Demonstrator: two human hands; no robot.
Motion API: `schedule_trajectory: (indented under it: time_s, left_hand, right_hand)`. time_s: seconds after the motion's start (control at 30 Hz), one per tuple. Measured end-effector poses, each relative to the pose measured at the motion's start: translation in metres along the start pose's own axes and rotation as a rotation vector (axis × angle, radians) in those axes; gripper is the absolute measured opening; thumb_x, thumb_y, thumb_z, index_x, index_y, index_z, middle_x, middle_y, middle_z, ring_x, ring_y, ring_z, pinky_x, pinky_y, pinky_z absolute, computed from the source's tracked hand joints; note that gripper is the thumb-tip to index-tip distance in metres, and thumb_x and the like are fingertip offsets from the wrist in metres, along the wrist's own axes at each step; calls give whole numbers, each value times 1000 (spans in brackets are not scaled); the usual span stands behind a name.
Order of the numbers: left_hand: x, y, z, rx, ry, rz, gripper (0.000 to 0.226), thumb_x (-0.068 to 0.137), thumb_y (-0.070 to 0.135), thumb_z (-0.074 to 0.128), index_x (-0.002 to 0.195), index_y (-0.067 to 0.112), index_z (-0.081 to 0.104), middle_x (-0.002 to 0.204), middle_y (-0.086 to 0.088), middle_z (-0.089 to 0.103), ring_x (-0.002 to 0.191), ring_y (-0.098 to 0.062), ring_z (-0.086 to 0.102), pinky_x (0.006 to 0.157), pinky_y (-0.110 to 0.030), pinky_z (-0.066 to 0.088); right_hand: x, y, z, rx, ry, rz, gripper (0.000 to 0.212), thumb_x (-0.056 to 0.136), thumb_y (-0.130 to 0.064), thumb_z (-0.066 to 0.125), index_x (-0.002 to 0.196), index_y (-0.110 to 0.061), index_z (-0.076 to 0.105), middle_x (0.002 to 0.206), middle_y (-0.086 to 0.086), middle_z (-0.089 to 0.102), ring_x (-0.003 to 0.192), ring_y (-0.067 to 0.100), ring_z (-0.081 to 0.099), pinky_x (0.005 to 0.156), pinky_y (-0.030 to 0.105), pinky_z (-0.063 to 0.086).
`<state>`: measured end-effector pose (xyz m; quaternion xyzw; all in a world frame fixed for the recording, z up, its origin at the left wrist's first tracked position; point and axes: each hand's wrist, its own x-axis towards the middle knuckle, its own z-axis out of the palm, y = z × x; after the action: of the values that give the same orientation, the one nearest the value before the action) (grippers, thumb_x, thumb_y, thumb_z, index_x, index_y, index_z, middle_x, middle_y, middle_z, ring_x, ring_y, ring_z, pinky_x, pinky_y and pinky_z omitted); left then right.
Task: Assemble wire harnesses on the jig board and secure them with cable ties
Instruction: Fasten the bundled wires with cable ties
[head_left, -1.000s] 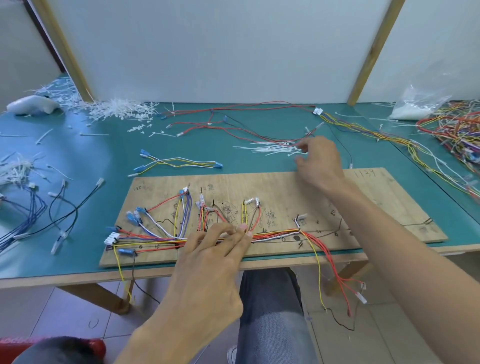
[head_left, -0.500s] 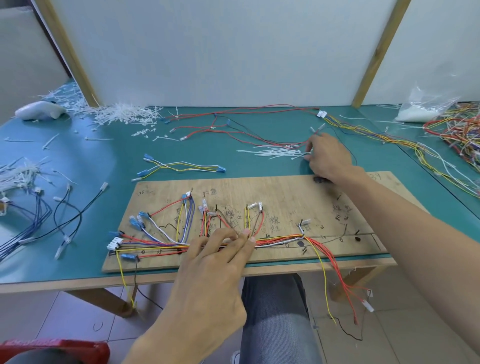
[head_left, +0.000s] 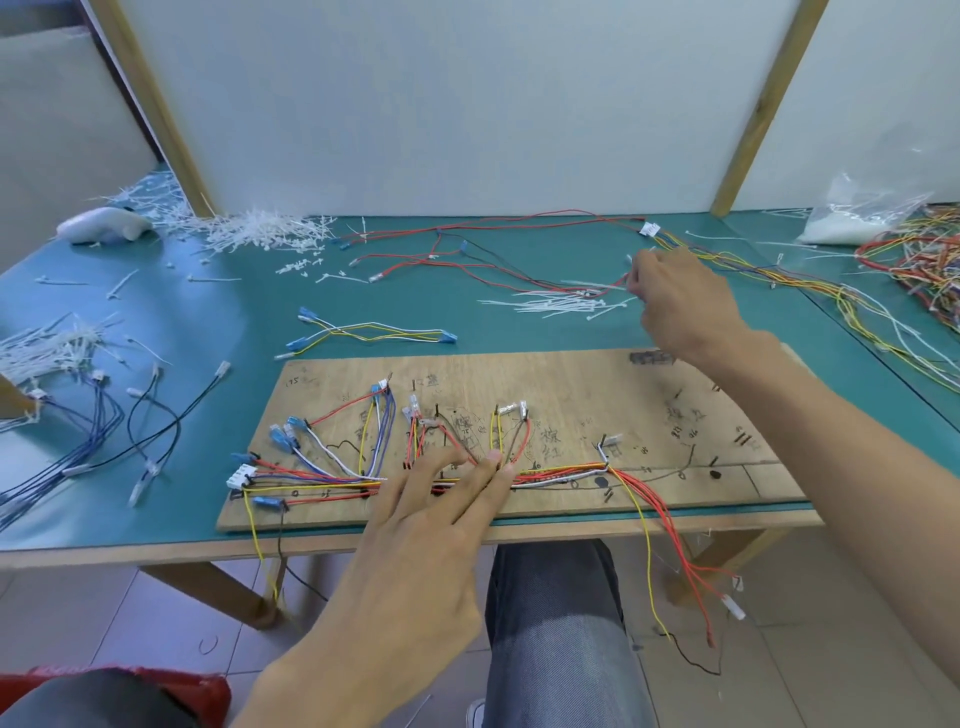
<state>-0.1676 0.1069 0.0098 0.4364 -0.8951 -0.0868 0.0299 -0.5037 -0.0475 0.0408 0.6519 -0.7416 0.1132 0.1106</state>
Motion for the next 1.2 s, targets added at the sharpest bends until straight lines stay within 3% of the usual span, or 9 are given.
schedule_trajectory:
  time_s: [0.1, 0.23, 0.4, 0.53, 0.67, 0.77, 0.93, 1.03, 1.2]
  left_hand:
    - [-2, -1, 6, -95, 72, 6, 97, 83, 14, 41, 161, 48, -5, 165, 30, 17, 149, -10, 10, 125, -39, 16]
    - [-2, 3, 3, -282, 327, 7, 88, 88, 7, 58, 161, 40, 22, 151, 24, 43, 139, -12, 31, 119, -33, 30]
    - [1, -6, -22, -310, 699, -101, 34, 95, 37, 62, 127, 27, 59, 107, 14, 52, 109, -15, 47, 98, -28, 40]
    - [3, -23, -41, -254, 655, -147, 26, 99, 51, 58, 111, 28, 62, 95, 17, 49, 98, -17, 50, 87, -41, 48]
    - [7, -24, -35, -239, 534, -33, 19, 104, 37, 58, 92, 23, 62, 77, 17, 44, 82, -14, 43, 76, -45, 46]
    - [14, -22, -26, -372, 574, -56, 22, 103, 36, 57, 84, 26, 62, 73, 14, 49, 78, -14, 46, 71, -38, 43]
    - [19, -23, -9, -400, 573, 12, 22, 101, 41, 58, 92, 29, 74, 95, 20, 62, 102, -13, 51, 90, -30, 43]
    - [23, -20, 7, -366, 562, 43, 26, 98, 39, 61, 102, 23, 82, 113, 18, 74, 111, -16, 57, 98, -47, 50]
    - [26, -14, 23, -268, 584, 71, 22, 96, 33, 64, 108, 24, 82, 116, 17, 75, 104, -20, 61, 88, -45, 52]
  right_hand:
    - [-22, -18, -27, 124, 74, -143, 22, 97, 5, 54, 103, -16, 54, 107, 6, 60, 102, 34, 54, 75, 45, 48]
    - [-64, -59, -56, 180, 105, -453, 28, 92, 10, 58, 102, -16, 57, 102, 0, 57, 96, 25, 52, 69, 42, 46]
    - [-106, -110, -76, 108, 71, -732, 39, 78, 16, 54, 101, -15, 58, 100, 2, 58, 96, 28, 55, 63, 35, 36]
    - [-110, -132, -90, 146, 73, -816, 41, 74, 13, 44, 100, -15, 58, 100, 1, 55, 92, 26, 51, 62, 42, 46]
    - [-107, -136, -91, 257, -2, -727, 34, 86, 15, 59, 102, -15, 61, 99, -6, 54, 89, 15, 42, 73, 45, 49]
    - [-115, -123, -89, 566, 13, -508, 8, 102, -23, 68, 105, -16, 67, 91, -6, 65, 83, 17, 58, 77, 32, 48]
    - [-172, -78, -68, 330, -106, -70, 45, 75, -77, 65, 87, -33, 62, 81, -16, 59, 85, 10, 55, 73, 35, 45]
    - [-206, -73, -51, 148, -230, 9, 43, 76, -78, 65, 91, -37, 60, 87, -18, 56, 95, 12, 52, 84, 38, 46]
    - [-211, -69, -36, 320, -207, 83, 32, 81, -50, 85, 90, -36, 58, 84, -17, 53, 90, 12, 51, 84, 37, 45]
